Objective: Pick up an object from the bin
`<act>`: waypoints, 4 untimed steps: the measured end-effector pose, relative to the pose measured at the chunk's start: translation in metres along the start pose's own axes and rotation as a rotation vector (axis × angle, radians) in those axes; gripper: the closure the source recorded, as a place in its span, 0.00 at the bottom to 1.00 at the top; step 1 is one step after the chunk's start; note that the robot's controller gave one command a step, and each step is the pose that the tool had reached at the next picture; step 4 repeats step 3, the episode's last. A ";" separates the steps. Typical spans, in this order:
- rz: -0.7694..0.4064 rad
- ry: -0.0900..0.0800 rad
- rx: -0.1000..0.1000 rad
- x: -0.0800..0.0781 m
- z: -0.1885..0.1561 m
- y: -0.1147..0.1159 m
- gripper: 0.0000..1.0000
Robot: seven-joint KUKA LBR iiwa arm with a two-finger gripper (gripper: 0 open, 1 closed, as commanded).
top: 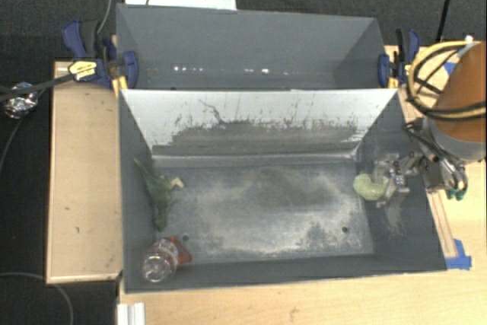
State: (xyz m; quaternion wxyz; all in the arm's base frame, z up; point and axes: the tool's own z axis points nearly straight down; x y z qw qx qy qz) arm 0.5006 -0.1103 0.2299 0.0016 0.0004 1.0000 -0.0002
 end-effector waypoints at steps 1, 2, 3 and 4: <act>-0.002 0.010 -0.002 0.007 -0.035 -0.001 0.00; -0.004 0.005 -0.001 0.007 -0.049 -0.002 0.00; -0.203 0.007 -0.003 -0.024 -0.029 0.010 1.00; -0.203 0.007 -0.003 -0.024 -0.029 0.010 1.00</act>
Offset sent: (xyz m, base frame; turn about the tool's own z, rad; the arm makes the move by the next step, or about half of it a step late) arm -0.0097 -0.0046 0.0874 -0.0140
